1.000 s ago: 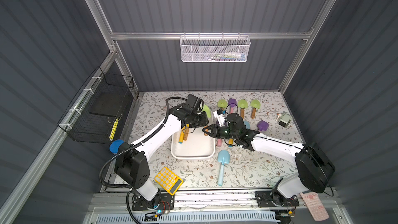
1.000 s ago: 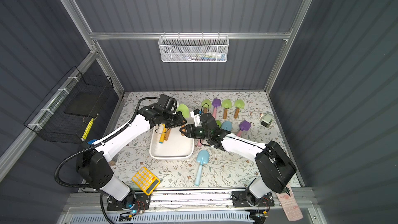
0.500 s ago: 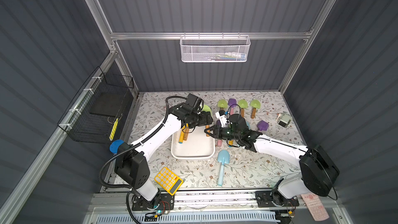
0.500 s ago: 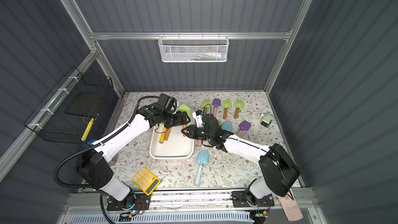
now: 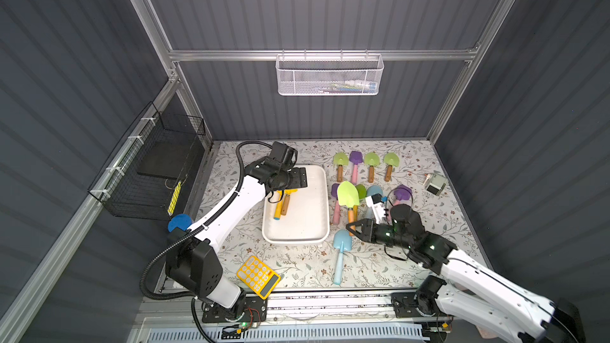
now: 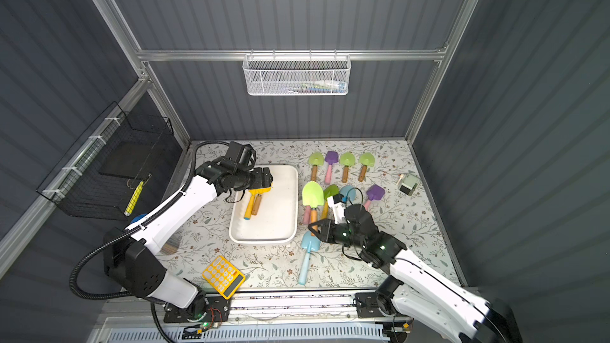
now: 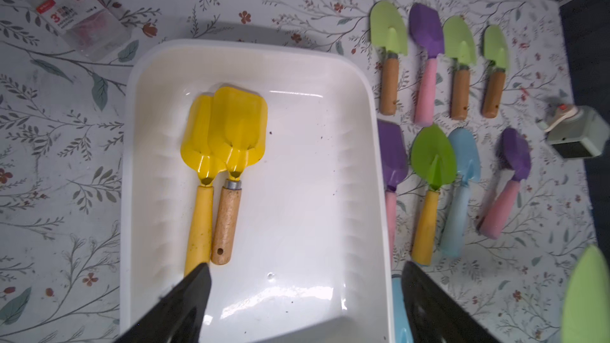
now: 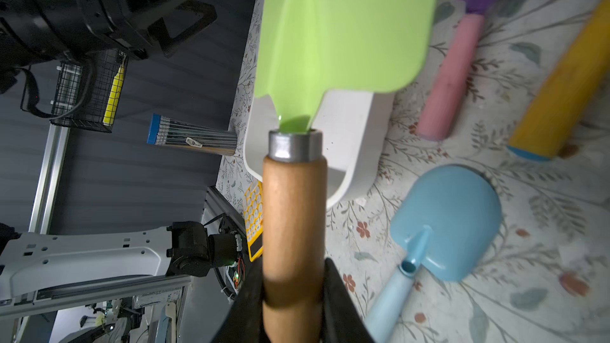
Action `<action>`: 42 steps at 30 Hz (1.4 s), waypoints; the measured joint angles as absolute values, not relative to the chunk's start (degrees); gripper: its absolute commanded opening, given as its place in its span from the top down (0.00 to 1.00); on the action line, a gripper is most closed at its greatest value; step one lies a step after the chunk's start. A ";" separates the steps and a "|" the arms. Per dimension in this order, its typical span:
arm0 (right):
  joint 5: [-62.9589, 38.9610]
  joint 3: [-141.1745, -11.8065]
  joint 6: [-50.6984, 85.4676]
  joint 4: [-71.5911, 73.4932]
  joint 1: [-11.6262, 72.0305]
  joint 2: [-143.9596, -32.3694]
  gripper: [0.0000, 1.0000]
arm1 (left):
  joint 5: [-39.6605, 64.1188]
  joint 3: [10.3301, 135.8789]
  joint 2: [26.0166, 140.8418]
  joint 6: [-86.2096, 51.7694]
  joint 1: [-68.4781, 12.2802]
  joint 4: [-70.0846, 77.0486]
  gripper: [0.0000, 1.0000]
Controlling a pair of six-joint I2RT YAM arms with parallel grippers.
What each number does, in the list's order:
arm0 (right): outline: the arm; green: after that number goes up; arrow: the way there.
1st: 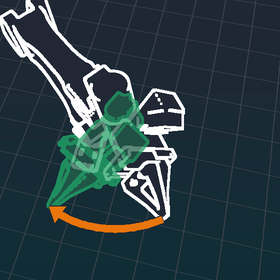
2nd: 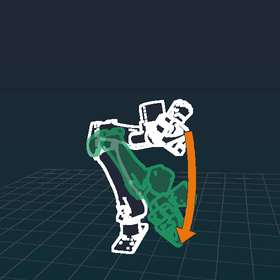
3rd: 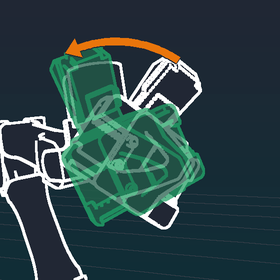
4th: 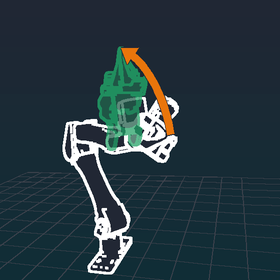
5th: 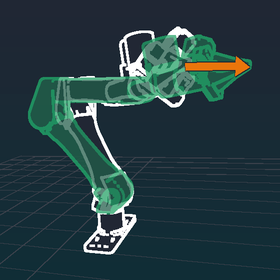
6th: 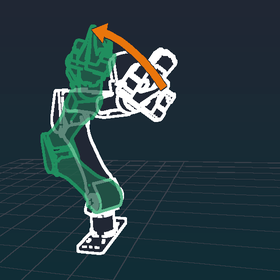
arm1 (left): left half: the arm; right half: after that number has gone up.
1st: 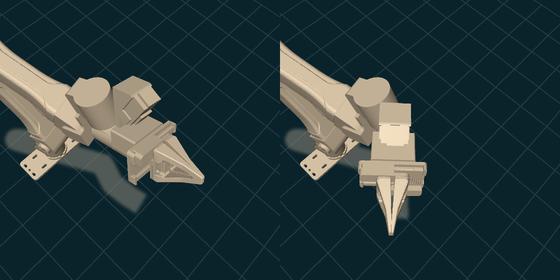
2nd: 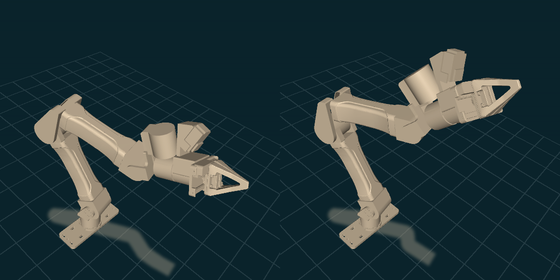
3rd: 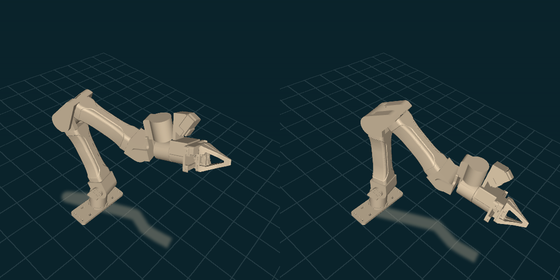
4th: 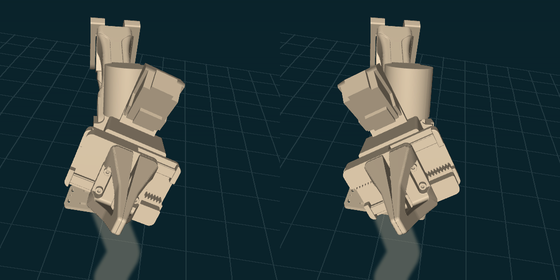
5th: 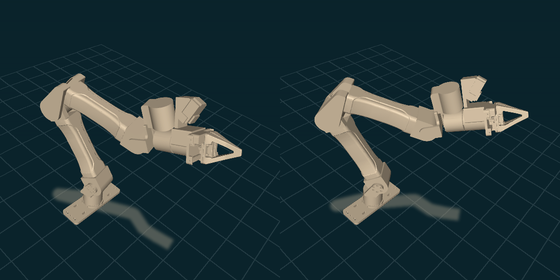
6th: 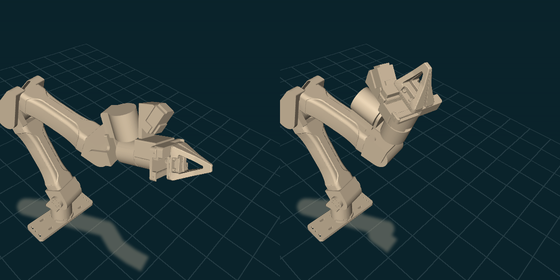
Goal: Take the shovel out of the storage box
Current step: Place the shovel at the center of the board.
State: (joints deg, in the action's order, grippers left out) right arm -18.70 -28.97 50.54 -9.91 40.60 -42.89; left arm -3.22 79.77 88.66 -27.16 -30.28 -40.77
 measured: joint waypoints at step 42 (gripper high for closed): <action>-12.14 -6.76 66.92 -11.40 48.86 -36.82 0.80 | -3.73 73.78 91.79 -24.51 -28.64 -38.30 0.09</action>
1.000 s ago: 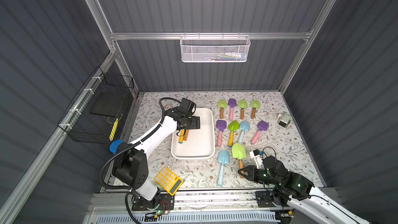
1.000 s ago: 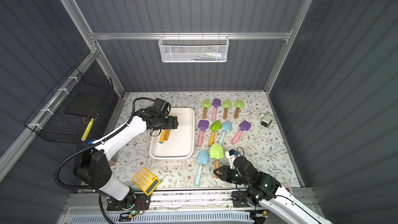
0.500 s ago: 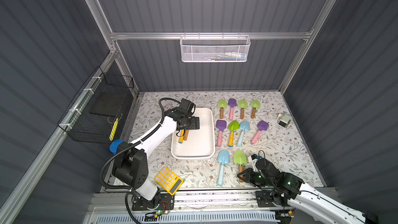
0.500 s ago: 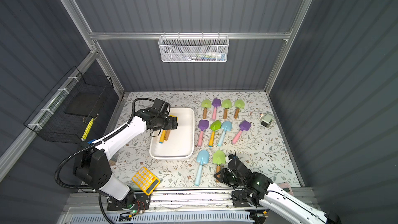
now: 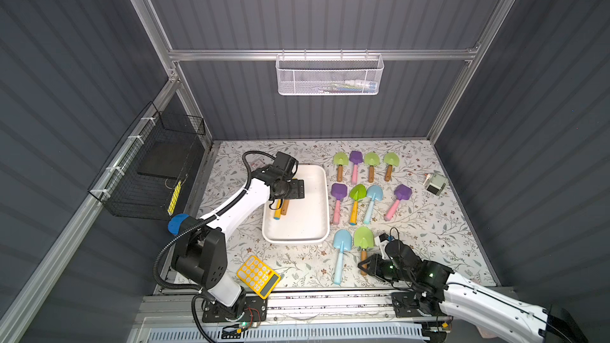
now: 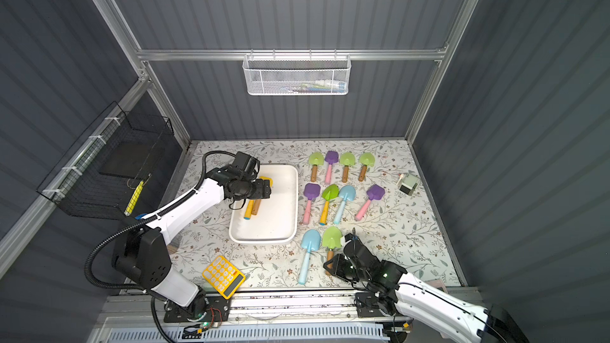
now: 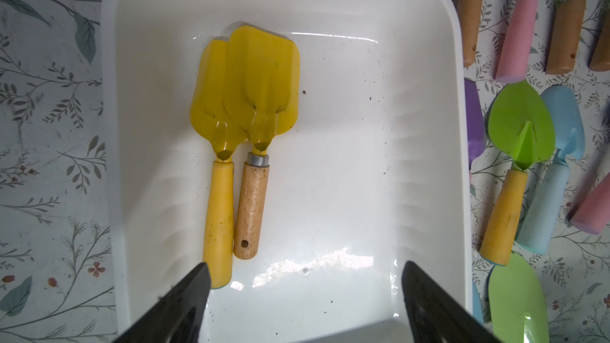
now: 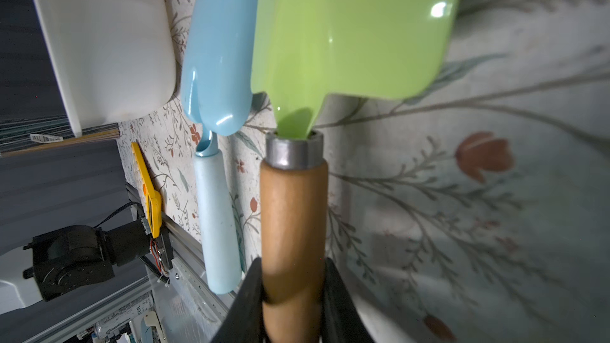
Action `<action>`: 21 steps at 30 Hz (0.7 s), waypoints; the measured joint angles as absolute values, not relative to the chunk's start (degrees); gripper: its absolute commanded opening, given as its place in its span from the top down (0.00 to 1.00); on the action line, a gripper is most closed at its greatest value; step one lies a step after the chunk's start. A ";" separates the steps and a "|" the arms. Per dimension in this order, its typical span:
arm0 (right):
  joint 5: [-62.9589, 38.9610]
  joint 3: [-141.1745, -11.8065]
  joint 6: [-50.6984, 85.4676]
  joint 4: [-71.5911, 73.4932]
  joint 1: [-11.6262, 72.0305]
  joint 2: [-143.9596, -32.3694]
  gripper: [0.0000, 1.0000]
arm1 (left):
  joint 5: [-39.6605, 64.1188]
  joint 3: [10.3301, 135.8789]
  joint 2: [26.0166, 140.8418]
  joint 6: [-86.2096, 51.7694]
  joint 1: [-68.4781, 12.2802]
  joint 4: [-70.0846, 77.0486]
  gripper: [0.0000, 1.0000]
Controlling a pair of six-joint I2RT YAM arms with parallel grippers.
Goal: Take the shovel out of the storage box
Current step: Place the shovel at the center of the board.
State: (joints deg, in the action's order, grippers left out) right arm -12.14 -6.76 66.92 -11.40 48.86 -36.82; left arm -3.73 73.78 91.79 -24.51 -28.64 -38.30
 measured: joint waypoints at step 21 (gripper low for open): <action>-7.29 -22.63 59.81 -36.10 45.34 -32.25 0.39 | -5.61 74.41 94.06 -21.80 -28.01 -40.91 0.13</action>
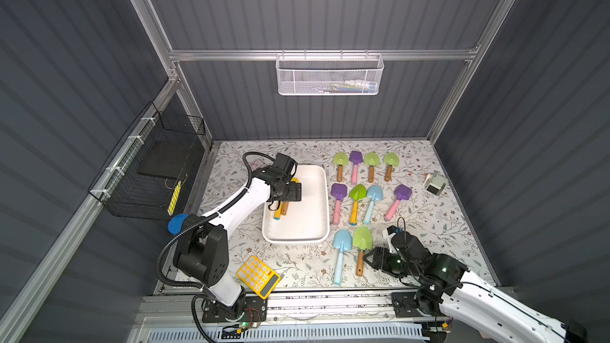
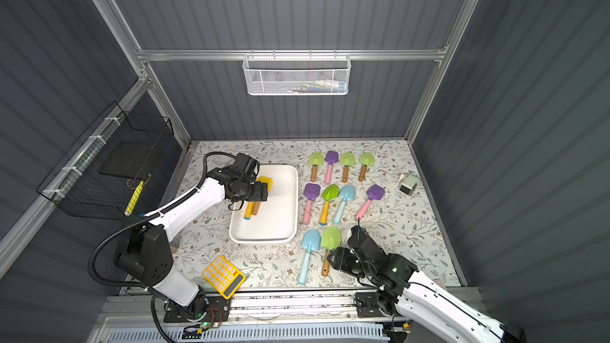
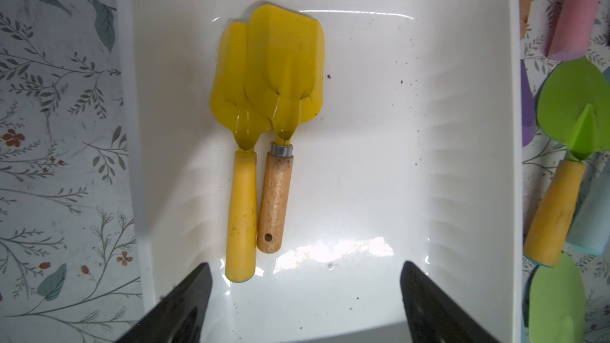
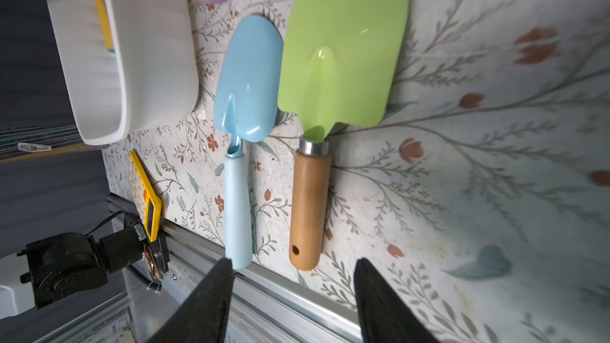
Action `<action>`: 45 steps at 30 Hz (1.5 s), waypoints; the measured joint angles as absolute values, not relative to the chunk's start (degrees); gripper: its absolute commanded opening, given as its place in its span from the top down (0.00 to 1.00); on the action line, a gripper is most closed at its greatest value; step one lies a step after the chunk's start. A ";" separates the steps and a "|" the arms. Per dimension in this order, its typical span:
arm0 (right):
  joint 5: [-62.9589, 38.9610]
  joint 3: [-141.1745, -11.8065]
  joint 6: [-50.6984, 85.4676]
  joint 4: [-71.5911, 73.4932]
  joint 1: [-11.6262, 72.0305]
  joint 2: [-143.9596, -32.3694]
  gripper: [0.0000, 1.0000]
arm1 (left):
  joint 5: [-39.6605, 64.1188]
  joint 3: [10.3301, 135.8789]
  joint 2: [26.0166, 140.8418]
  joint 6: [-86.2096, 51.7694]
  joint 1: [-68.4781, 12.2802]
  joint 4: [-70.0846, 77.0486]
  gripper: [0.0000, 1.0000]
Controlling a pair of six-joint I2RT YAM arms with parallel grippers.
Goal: Take the shovel out of the storage box
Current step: Place the shovel at the center of the board, then pick up the shovel from the storage box.
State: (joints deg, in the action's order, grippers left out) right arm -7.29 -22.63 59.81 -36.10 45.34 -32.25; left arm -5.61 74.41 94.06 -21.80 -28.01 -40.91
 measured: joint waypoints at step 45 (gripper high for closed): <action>-0.73 -41.23 49.04 -36.58 45.08 -49.25 0.53 | -5.87 85.12 117.36 -20.12 -27.64 -37.39 0.63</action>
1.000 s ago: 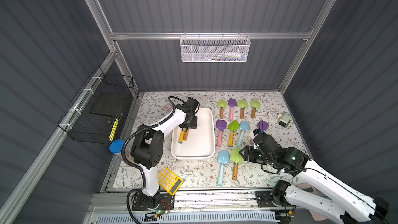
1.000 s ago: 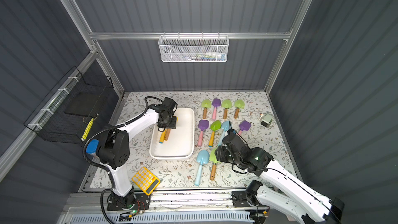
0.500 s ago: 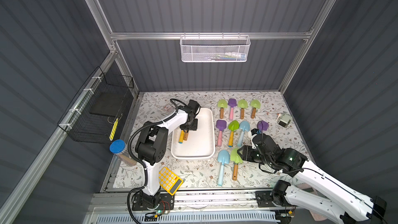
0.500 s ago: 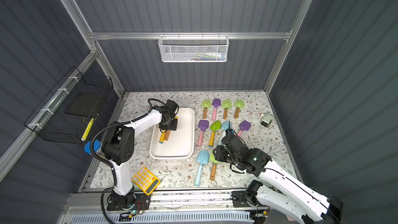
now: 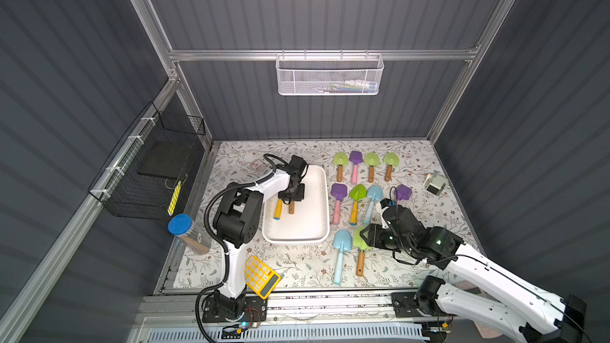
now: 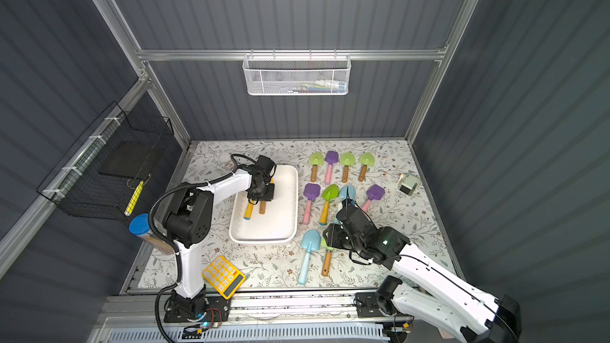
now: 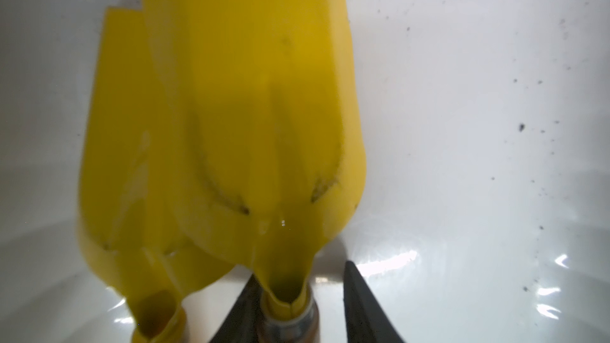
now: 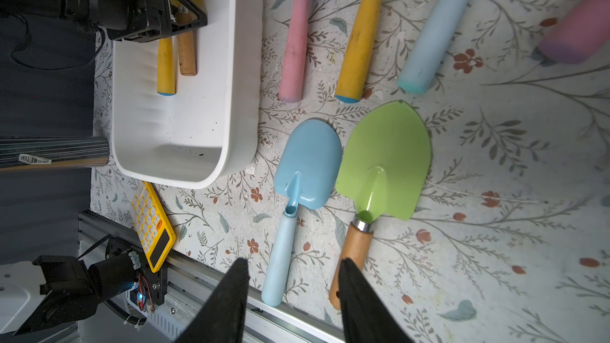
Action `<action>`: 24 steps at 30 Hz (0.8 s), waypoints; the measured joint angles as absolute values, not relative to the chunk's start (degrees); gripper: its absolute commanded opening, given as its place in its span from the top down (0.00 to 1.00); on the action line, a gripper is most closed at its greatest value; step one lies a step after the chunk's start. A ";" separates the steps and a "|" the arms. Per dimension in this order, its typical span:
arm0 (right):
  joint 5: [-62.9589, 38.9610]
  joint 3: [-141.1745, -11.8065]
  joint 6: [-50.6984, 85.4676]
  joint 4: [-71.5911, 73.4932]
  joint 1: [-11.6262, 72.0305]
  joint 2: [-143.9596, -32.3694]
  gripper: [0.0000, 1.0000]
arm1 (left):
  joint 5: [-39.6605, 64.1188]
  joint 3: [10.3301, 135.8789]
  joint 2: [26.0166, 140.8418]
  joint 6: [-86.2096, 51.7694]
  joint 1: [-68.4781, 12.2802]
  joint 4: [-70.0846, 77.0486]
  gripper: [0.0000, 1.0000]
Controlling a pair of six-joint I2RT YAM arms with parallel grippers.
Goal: Take the shovel out of the storage box
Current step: Pick up the shovel from the storage box.
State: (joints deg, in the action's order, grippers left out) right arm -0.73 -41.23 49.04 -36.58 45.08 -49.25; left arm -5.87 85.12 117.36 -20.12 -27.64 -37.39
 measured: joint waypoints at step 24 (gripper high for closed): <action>-5.82 -46.52 46.11 -26.06 45.15 -60.93 0.33 | 3.14 85.23 108.49 -23.18 -27.46 -38.65 1.00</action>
State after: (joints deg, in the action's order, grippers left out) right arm -5.82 -46.52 46.11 -26.06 45.15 -60.93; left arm 3.14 85.23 108.49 -23.18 -27.46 -38.65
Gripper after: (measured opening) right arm 0.662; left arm 0.237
